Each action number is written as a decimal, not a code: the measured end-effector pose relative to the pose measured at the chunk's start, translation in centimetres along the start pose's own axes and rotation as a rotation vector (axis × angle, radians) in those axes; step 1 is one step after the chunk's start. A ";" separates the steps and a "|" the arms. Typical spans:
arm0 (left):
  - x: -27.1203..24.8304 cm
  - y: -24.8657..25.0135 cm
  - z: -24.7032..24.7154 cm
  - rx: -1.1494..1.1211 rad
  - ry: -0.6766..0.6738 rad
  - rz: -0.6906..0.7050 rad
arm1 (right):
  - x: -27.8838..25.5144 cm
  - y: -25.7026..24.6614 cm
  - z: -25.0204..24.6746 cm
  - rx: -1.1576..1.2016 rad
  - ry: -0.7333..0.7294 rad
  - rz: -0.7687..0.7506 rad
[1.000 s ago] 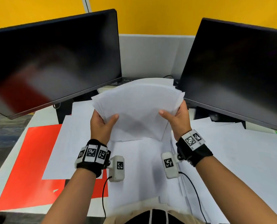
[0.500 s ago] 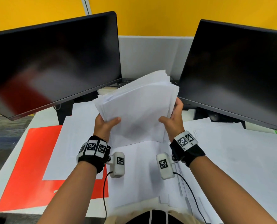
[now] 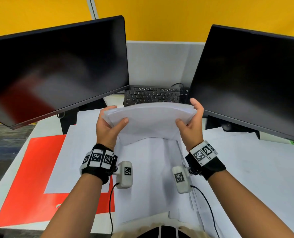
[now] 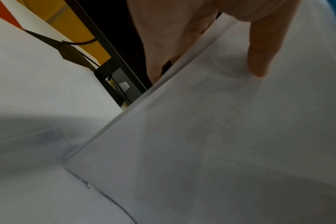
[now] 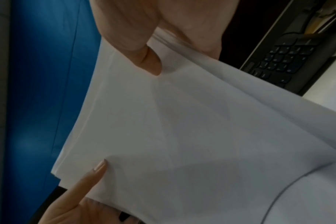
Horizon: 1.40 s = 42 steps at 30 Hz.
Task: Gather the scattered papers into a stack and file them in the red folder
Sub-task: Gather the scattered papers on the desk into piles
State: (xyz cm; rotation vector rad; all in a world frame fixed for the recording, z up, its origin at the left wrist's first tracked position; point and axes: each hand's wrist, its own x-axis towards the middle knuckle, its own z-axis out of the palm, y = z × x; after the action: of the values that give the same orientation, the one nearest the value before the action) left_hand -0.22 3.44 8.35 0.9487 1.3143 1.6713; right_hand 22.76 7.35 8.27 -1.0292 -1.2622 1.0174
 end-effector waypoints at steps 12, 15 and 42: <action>1.6 1.1 2.7 0.118 0.023 -0.001 | 1.4 -1.4 2.0 -0.095 0.103 -0.053; 1.7 1.3 2.6 0.143 0.033 0.034 | 1.4 -2.2 1.8 -0.098 0.168 -0.140; 1.2 0.2 0.4 0.033 -0.036 -0.120 | 3.2 -0.1 -0.1 -0.204 -0.101 0.097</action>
State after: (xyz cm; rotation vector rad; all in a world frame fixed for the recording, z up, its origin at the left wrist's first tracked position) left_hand -0.40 4.63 8.67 0.8971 1.3515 1.5388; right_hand 23.00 10.43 9.12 -1.2172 -1.4331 1.0405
